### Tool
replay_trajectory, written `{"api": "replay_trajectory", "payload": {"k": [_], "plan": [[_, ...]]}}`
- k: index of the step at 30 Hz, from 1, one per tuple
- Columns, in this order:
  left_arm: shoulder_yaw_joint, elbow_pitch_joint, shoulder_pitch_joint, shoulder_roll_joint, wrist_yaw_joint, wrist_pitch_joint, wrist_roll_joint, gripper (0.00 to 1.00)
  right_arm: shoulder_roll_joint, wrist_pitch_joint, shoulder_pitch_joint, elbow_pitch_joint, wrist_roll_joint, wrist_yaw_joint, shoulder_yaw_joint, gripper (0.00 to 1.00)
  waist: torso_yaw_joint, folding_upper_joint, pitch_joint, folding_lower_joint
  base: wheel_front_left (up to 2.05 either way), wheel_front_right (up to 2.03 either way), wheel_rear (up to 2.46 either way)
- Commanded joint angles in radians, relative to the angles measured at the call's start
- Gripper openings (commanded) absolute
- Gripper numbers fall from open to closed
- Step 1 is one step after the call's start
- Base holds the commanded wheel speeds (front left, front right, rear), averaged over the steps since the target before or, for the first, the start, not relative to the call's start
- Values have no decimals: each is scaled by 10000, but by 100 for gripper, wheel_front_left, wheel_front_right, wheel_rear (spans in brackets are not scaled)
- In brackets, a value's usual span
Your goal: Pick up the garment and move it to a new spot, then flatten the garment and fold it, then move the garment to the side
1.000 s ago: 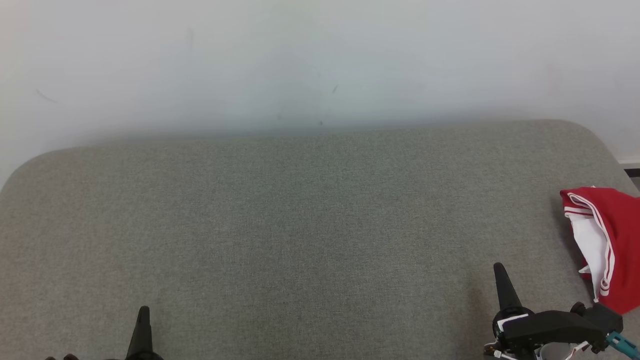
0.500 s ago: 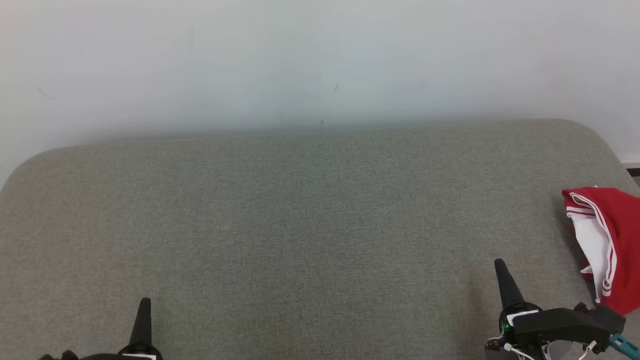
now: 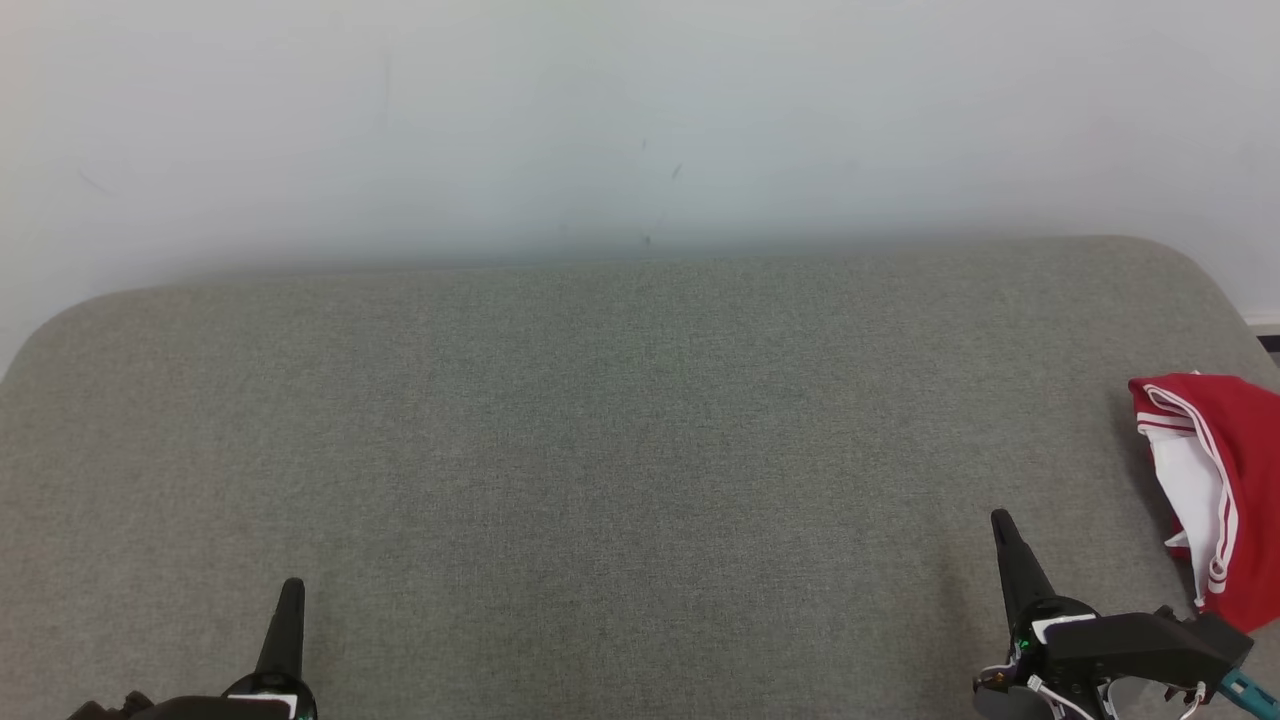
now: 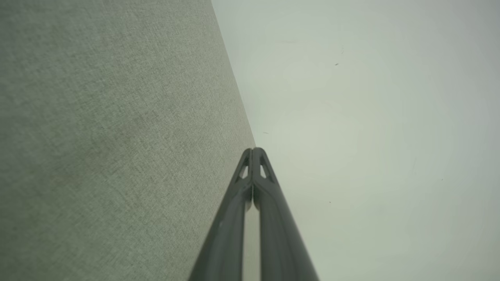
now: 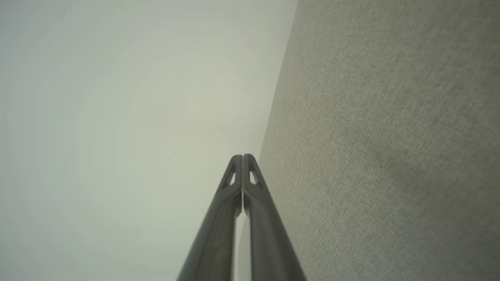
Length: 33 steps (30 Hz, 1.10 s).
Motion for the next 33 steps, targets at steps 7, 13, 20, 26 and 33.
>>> {"api": "replay_trajectory", "payload": {"k": [7, 13, 20, 26, 33], "plan": [[52, -138, -196, 54, -110, 176, -712, 0, 15, 176, 44, -180, 672, -17, -46, 0, 18, 0, 20, -1, 0, 0, 0], [66, -163, -249, 56, -107, 294, -1172, 0, 16, 295, 57, -269, 1132, -18, -68, 0, 32, 0, 38, -1, 0, 0, 0], [80, -194, -290, 59, -147, 411, -1662, 0, 19, 419, 71, -348, 1667, -19, -94, 0, 50, 0, 59, -1, 0, 0, 0], [94, -219, -320, 59, -185, 525, -2112, 0, 20, 534, 84, -422, 2075, -20, -117, 0, 65, 0, 77, -1, 0, 0, 0], [101, -232, -352, 61, -177, 570, -2302, 0, 21, 587, 93, -450, 2268, -21, -127, 0, 74, 0, 88, -1, 0, 0, 0]]}}
